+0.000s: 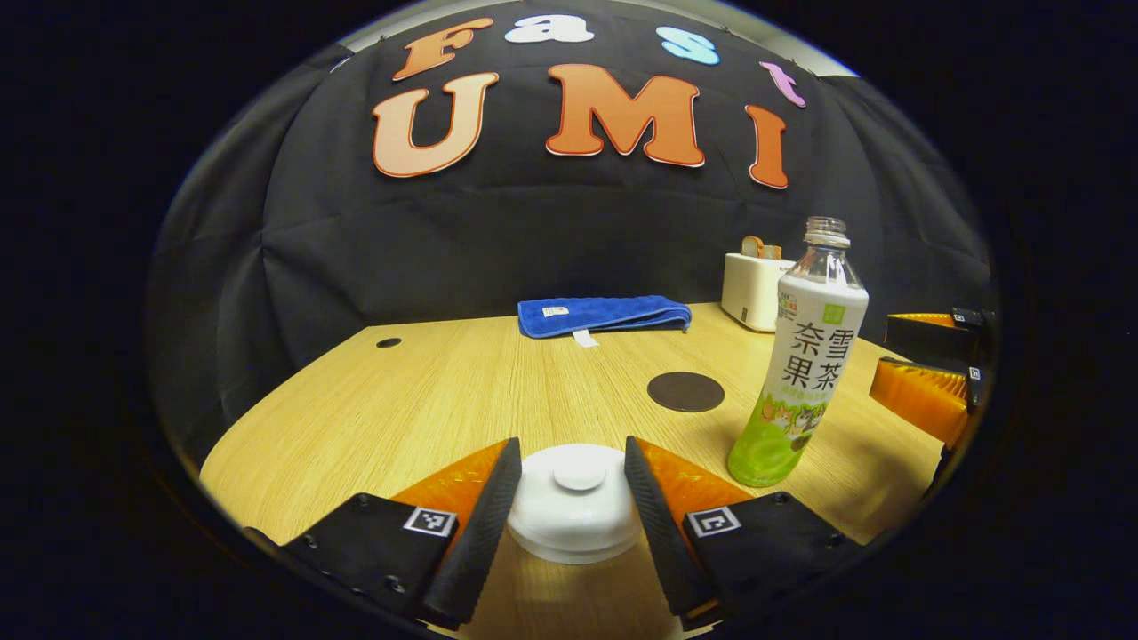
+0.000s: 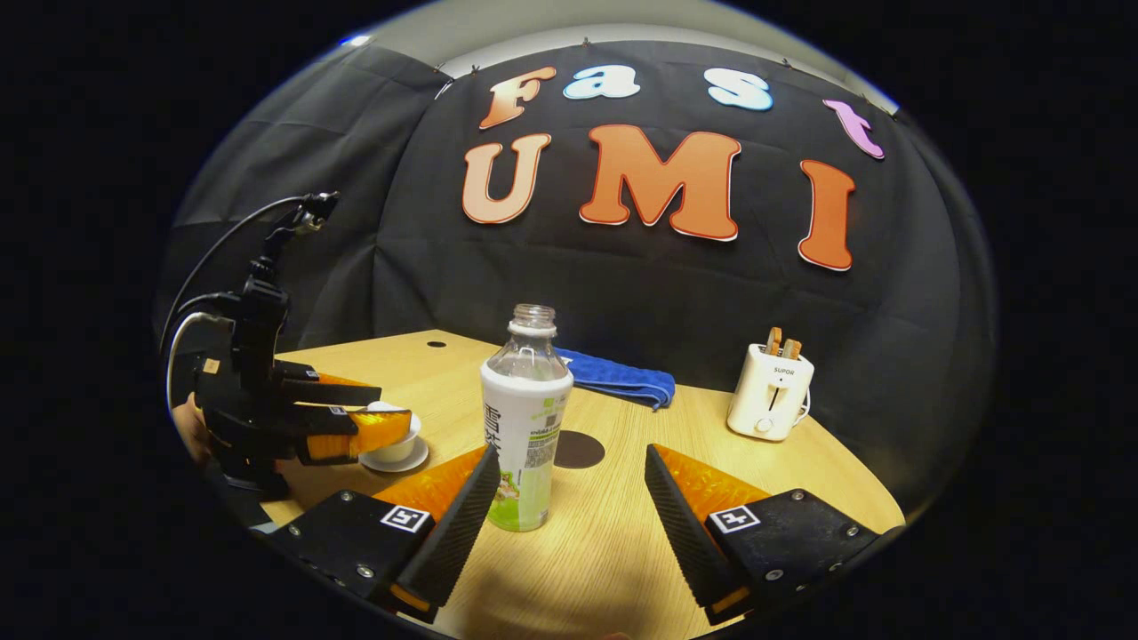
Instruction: Open the teacup lid with one hand, grasp the water bottle and pour water into the teacup with the other hand; after pouring, place the water bottle on the coaster and then close the teacup lid.
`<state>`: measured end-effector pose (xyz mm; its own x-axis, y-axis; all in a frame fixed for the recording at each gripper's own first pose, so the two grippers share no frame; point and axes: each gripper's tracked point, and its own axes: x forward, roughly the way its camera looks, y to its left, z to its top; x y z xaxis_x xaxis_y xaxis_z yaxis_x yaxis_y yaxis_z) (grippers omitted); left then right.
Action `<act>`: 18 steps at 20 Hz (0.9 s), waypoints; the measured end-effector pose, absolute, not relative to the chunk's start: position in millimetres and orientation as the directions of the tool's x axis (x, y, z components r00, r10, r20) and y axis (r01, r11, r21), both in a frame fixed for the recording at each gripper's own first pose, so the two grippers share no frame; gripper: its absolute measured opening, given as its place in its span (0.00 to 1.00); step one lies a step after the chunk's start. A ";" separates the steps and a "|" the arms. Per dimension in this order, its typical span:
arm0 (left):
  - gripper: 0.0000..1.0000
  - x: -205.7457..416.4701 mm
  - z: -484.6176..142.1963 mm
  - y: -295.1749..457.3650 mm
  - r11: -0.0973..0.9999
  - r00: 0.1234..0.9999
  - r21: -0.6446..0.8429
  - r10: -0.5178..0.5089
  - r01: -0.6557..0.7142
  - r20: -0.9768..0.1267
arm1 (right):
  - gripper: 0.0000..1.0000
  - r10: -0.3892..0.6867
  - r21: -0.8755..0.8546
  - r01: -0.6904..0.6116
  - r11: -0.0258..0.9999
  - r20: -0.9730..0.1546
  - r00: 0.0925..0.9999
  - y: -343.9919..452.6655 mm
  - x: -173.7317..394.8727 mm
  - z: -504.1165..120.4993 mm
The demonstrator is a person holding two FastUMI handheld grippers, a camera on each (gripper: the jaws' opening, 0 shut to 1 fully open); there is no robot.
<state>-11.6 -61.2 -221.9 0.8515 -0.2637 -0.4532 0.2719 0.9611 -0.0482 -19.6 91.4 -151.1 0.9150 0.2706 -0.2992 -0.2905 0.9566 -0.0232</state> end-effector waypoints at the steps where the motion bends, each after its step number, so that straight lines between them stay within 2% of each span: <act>1: 0.75 -10.9 -222.3 -60.5 0.962 0.850 -0.043 -0.260 0.271 -0.457 | 0.98 0.270 -0.025 -0.291 0.956 -0.301 0.914 90.4 -19.2 -152.1; 3: 0.71 -8.7 -217.3 -61.2 0.962 0.857 -0.030 -0.256 0.272 -0.447 | 0.98 0.270 -0.027 -0.291 0.956 -0.301 0.915 88.3 -18.8 -150.9; 4: 0.58 -6.6 -216.6 -63.2 0.962 0.858 -0.031 -0.257 0.272 -0.445 | 0.98 0.271 -0.026 -0.292 0.956 -0.300 0.915 89.3 -18.8 -153.1; 6: 0.49 -7.7 -217.7 -63.4 0.961 0.854 -0.018 -0.255 0.277 -0.453 | 0.98 0.272 -0.023 -0.292 0.956 -0.302 0.913 88.9 -19.3 -155.3; 7: 0.48 -4.3 -213.5 -60.4 0.967 0.867 -0.022 -0.238 0.254 -0.438 | 0.98 0.273 -0.021 -0.293 0.956 -0.303 0.913 89.0 -18.5 -155.8; 8: 0.33 -6.0 -218.5 -61.0 0.966 0.859 -0.024 -0.239 0.256 -0.454 | 0.98 0.276 -0.019 -0.296 0.955 -0.303 0.912 89.5 -18.5 -156.5; 18: 0.34 4.2 -187.7 -32.6 0.986 0.918 -0.007 -0.157 0.166 -0.364 | 0.99 0.328 0.009 -0.345 0.939 -0.336 0.883 111.6 -8.0 -174.6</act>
<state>4.2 -32.6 -187.7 0.9179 -0.1569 -0.3644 0.1658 0.9861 -0.0070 -8.0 111.6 -174.6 0.8829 0.3279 -0.3361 -0.3451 0.9385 0.0091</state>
